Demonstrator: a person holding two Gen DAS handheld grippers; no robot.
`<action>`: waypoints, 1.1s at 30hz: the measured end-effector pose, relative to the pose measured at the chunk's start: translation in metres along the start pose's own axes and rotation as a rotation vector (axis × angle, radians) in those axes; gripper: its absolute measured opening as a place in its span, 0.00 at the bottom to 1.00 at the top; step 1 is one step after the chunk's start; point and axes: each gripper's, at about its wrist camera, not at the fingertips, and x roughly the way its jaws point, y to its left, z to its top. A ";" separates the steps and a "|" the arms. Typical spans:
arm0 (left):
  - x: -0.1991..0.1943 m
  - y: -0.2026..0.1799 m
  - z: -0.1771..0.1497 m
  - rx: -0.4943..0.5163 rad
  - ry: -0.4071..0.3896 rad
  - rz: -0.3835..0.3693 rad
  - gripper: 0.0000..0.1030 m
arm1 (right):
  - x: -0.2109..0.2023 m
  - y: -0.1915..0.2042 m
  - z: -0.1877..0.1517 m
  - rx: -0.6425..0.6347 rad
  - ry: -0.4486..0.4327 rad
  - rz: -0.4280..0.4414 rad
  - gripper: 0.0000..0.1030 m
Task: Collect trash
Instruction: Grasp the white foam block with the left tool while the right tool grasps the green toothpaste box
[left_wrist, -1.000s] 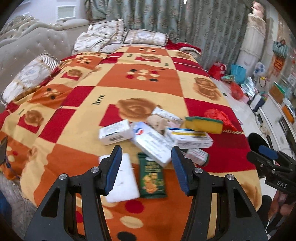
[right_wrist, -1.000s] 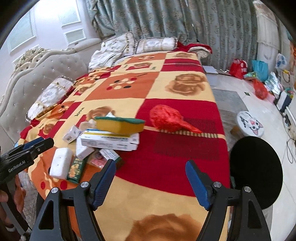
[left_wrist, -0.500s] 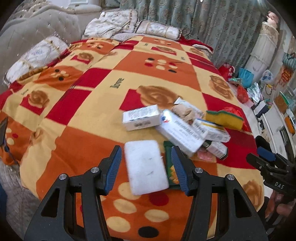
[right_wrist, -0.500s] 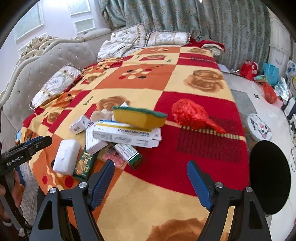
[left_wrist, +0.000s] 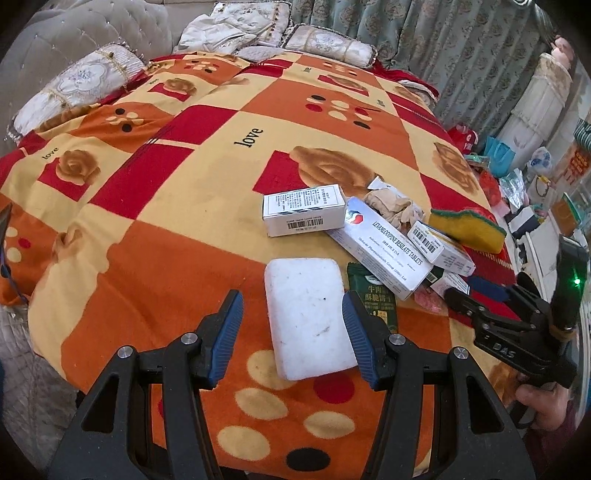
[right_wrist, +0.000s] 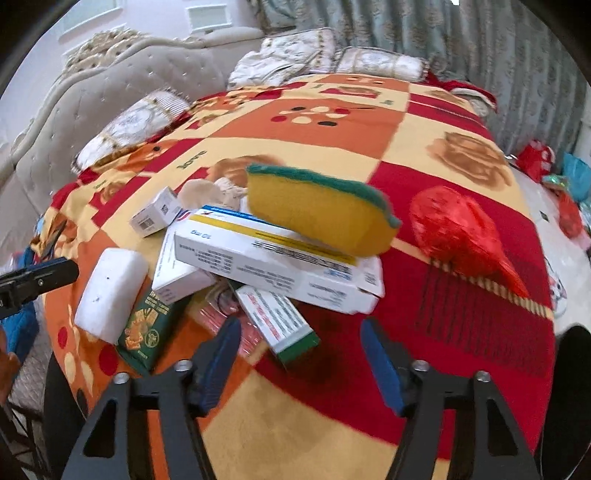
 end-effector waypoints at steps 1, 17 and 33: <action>0.001 0.000 0.000 0.000 0.004 -0.001 0.53 | 0.003 0.002 0.000 -0.017 0.008 -0.005 0.47; 0.032 -0.014 -0.004 -0.010 0.058 0.001 0.53 | -0.045 -0.014 -0.066 0.096 0.108 0.015 0.31; 0.042 -0.015 -0.002 0.030 0.050 0.000 0.54 | -0.028 -0.004 -0.054 0.052 0.039 -0.048 0.26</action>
